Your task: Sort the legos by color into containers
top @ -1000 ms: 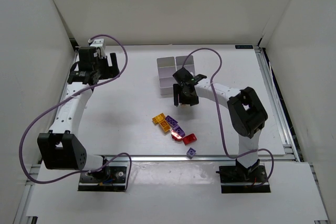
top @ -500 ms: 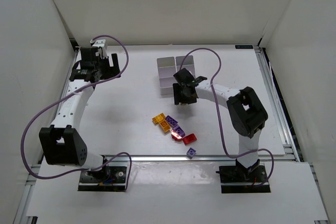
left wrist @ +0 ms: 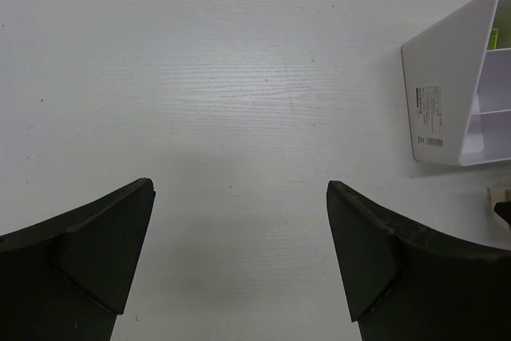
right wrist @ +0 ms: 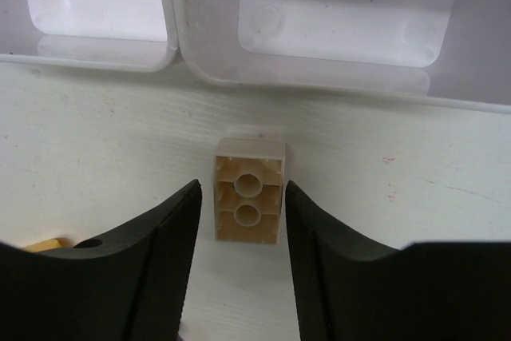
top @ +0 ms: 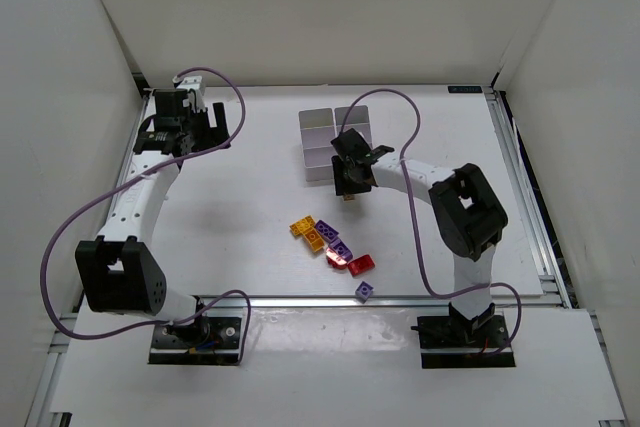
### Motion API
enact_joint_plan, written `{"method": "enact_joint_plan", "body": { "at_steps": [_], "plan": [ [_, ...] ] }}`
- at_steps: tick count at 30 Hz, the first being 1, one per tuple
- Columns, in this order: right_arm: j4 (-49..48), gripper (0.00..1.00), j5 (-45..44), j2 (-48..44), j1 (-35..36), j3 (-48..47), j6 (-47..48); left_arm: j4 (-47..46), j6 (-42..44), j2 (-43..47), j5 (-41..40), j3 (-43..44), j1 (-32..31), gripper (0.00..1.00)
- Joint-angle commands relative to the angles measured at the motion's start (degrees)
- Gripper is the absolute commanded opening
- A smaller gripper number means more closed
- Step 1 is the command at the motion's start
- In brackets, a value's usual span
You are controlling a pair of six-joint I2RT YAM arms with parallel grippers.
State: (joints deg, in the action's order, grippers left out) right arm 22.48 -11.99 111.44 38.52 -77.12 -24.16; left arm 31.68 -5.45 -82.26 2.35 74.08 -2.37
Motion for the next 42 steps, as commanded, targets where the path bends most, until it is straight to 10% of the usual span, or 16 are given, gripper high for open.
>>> {"method": "enact_joint_plan", "body": {
  "at_steps": [1, 11, 23, 42],
  "plan": [
    [-2.35, 0.51, -1.37, 0.53, -0.11, -0.66, 1.13, -0.30, -0.08, 0.34, 0.64, 1.94, 0.26, 0.99],
    [-1.21, 0.14, -2.86, -4.90, -0.12, 0.74, 2.72, -0.39, 0.00, 0.43, 1.25, 1.94, 0.26, 0.99],
    [5.47, 0.11, -5.67, -23.02, -0.29, -0.48, 10.35, -0.66, -1.31, -1.15, 5.12, 3.78, -0.09, 0.99],
    [-0.24, 0.09, -3.39, -7.29, -6.62, -9.62, 10.71, -0.92, -0.96, -3.35, 4.24, 6.78, -0.27, 0.99]
  ]
}}
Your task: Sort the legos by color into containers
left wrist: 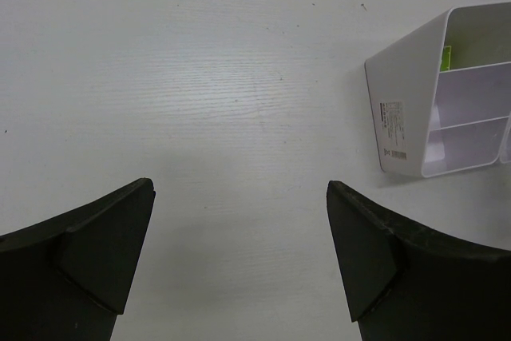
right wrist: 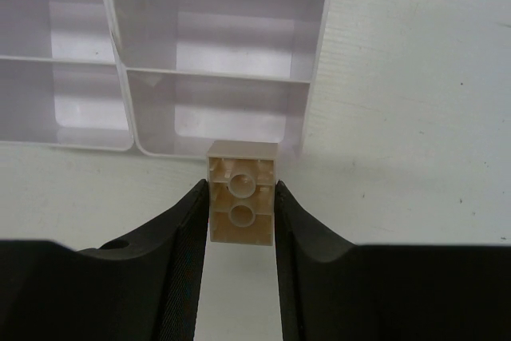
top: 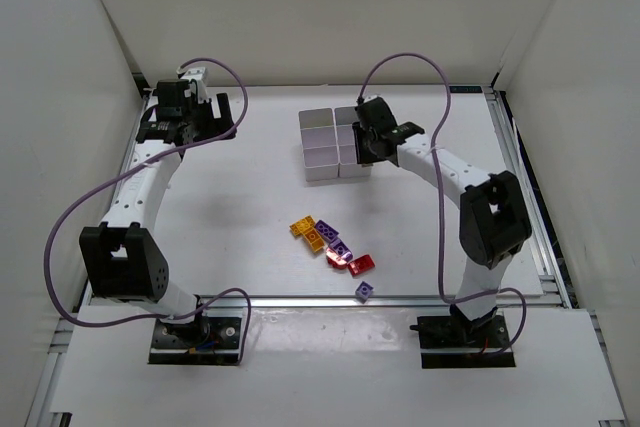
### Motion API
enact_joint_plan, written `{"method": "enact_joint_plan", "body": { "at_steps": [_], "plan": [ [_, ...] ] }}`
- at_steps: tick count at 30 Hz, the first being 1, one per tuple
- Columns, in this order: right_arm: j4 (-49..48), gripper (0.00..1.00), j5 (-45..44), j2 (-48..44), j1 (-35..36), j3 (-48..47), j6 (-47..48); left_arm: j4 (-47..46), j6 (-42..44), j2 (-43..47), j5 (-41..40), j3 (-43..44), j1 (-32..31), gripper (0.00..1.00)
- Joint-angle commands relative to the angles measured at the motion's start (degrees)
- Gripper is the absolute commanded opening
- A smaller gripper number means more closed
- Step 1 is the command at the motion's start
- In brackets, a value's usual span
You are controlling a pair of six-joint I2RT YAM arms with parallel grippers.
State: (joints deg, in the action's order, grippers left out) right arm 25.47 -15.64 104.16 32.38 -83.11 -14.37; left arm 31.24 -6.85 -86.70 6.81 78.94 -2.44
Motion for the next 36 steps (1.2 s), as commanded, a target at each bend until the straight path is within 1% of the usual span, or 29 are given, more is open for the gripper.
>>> {"method": "enact_joint_plan", "body": {
  "at_steps": [1, 9, 16, 18, 20, 23, 25, 26, 29, 33, 35, 36],
  "plan": [
    [-3.41, 0.09, 0.26, 0.43, -0.82, -3.81, 0.84, -0.48, 0.44, 1.18, -0.22, 1.84, -0.20, 0.99],
    [-3.94, 0.13, 1.05, 3.59, -1.18, -5.57, 0.66, -0.48, 0.52, 0.83, -0.74, 1.66, -0.20, 0.99],
    [-4.47, 0.15, 1.14, 5.97, -1.71, -7.32, 0.49, -0.39, 0.79, 1.09, -1.10, 1.66, -0.20, 0.99],
    [-4.47, 0.18, 1.22, 6.41, -1.71, -7.59, 0.49, -0.39, 0.96, 1.00, -1.10, 1.75, -0.20, 0.99],
    [-4.47, 0.24, 1.31, 6.50, -1.71, -7.86, 0.48, -0.39, 0.96, 1.00, -1.10, 1.66, -0.20, 0.99],
    [-4.82, 0.26, 2.19, 6.15, -1.62, -7.51, 0.83, -0.39, 0.96, 0.74, -1.10, 1.66, -0.20, 0.99],
    [-5.52, 0.23, 3.68, 5.27, -1.71, -6.80, 2.23, -0.22, 0.79, 0.56, -0.83, 1.66, -0.20, 0.99],
    [-6.22, 0.15, 3.60, 5.09, -1.53, -6.19, 2.76, -0.39, 0.79, 0.56, -0.74, 1.75, -0.20, 0.99],
    [-7.19, 0.09, 4.91, 4.21, -1.27, -5.40, 5.75, -0.39, 0.52, 0.56, -0.39, 1.66, -0.20, 0.99],
    [-8.86, 0.09, 9.04, 1.23, -1.18, -2.15, 13.04, -0.22, 0.87, 0.74, 0.13, 1.75, -0.20, 0.99],
    [-8.52, 0.11, 10.36, -0.52, -1.18, -1.53, 20.92, -0.05, 1.84, 0.91, 1.36, 1.75, -0.20, 0.99],
    [-8.34, 0.11, 10.63, -1.06, -1.09, -1.27, 23.22, 0.13, 2.45, 1.00, 3.28, 1.83, -0.20, 0.99]
  ]
}}
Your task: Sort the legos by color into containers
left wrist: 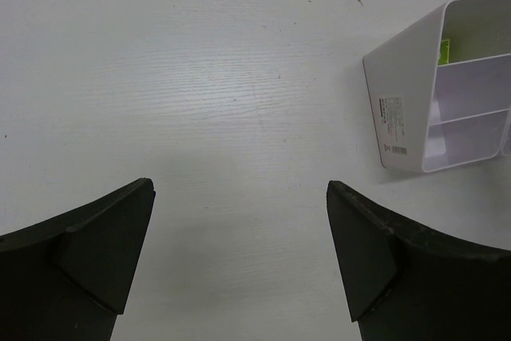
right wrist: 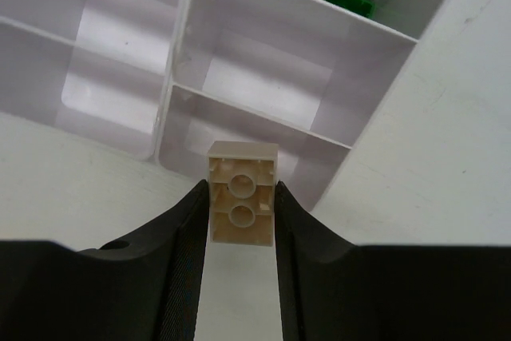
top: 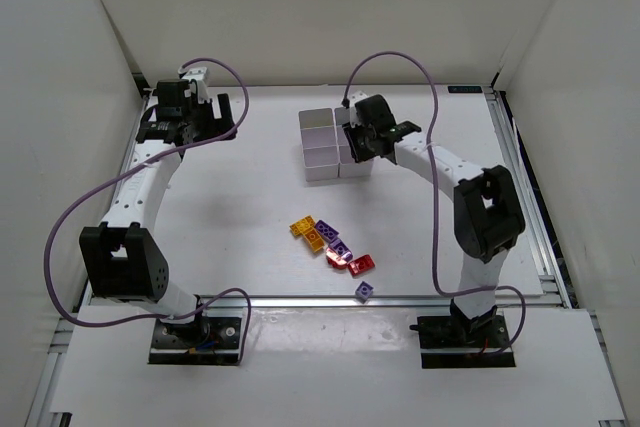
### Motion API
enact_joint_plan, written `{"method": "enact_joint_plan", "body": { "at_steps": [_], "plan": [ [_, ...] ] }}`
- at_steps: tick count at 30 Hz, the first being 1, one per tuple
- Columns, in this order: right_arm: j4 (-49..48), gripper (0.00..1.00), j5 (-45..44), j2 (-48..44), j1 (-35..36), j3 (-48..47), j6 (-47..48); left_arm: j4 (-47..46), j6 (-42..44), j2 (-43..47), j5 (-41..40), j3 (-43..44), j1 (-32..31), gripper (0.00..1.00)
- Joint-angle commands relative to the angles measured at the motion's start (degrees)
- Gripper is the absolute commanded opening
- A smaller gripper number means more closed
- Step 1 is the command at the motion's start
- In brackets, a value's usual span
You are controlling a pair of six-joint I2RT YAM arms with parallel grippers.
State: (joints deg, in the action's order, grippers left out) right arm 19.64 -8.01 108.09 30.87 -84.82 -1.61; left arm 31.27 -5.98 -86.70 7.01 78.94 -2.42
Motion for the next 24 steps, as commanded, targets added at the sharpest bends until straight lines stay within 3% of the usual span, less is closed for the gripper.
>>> {"method": "enact_joint_plan", "body": {
  "at_steps": [1, 3, 8, 14, 17, 24],
  "plan": [
    [-1.80, 0.11, 3.17, -5.61, 0.33, 0.61, 12.40, 0.20, 2.37, 1.00, 3.80, 1.84, -0.22, 0.99],
    [-1.45, 0.07, 6.06, -7.54, -0.20, 1.58, 17.58, 0.37, 2.90, 1.09, 5.82, 1.84, -0.22, 0.99],
    [1.36, 0.09, 22.81, -11.94, -5.46, 1.94, 29.09, 0.64, 3.25, 0.83, 7.49, 2.01, -0.22, 0.99],
    [14.88, 0.09, 42.51, -7.91, -11.97, -7.45, 39.99, 0.90, 3.08, -0.05, 8.73, 2.89, -0.22, 1.00],
    [17.88, 0.09, 44.75, -5.36, -12.85, -9.92, 47.46, 0.90, 3.08, -0.32, 8.81, 3.07, -0.22, 0.99],
    [26.32, 0.10, 47.65, 0.18, -12.16, -18.28, 54.06, 1.17, 3.43, -0.49, 8.38, 3.15, -0.22, 0.99]
  ]
}}
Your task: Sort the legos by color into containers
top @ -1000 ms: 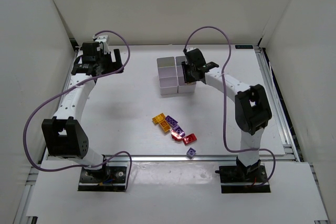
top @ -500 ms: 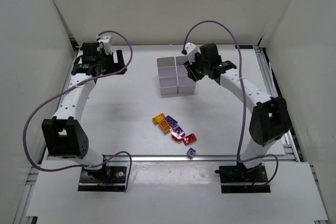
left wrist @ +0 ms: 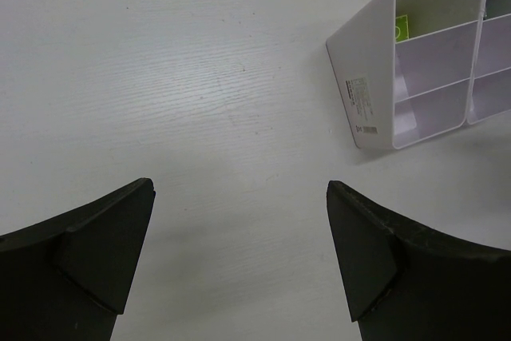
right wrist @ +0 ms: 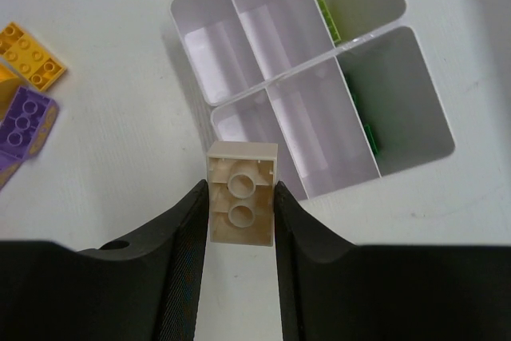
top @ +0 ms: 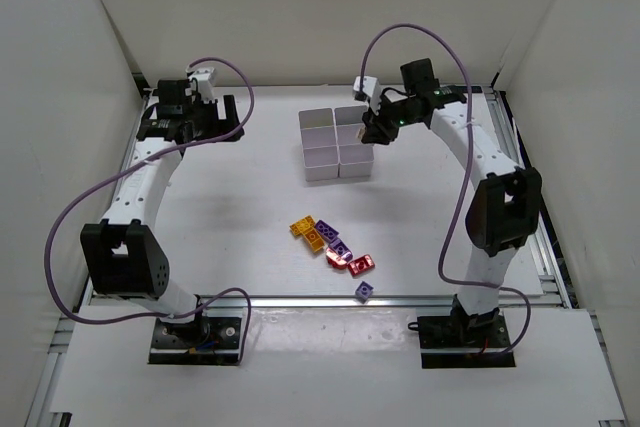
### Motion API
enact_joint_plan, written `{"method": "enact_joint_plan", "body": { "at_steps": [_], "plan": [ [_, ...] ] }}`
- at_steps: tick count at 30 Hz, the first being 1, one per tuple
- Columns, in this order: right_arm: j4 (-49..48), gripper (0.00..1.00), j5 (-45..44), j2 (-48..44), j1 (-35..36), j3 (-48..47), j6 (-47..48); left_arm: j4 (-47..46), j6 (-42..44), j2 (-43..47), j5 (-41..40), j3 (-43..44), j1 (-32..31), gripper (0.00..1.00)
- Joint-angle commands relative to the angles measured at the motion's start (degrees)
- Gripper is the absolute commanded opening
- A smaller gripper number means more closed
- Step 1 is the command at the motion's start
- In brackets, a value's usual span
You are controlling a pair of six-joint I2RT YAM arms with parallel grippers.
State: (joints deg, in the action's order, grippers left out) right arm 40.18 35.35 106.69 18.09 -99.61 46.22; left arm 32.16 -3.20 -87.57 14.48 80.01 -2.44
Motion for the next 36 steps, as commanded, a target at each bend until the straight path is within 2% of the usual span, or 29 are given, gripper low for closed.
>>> {"method": "enact_joint_plan", "body": {
  "at_steps": [1, 25, 28, 32, 33, 36],
  "plan": [
    [6.48, 0.10, 4.11, 2.11, 0.98, -3.92, 7.21, 0.27, 0.65, 0.38, 0.81, 2.08, -0.29, 0.99],
    [1.04, 0.12, -5.91, 12.40, 4.50, -7.17, 8.28, 0.62, 0.83, -1.64, -1.47, 3.67, -0.11, 0.99],
    [0.69, 0.18, -6.70, 12.84, 4.50, -7.44, 8.28, 0.79, 0.83, -1.81, -1.30, 3.75, -0.11, 0.99],
    [0.25, 0.32, -7.75, 13.01, 4.50, -6.91, 8.89, 0.80, 0.74, -1.99, -1.30, 3.75, -0.11, 0.99],
    [-0.10, 0.38, -7.84, 12.93, 4.50, -6.82, 8.72, 0.80, 0.74, -1.99, -1.30, 3.84, -0.11, 1.00],
    [-0.55, 0.45, -8.19, 12.57, 4.50, -6.47, 8.19, 0.80, 0.74, -1.90, -1.30, 3.93, -0.20, 0.99]
  ]
}}
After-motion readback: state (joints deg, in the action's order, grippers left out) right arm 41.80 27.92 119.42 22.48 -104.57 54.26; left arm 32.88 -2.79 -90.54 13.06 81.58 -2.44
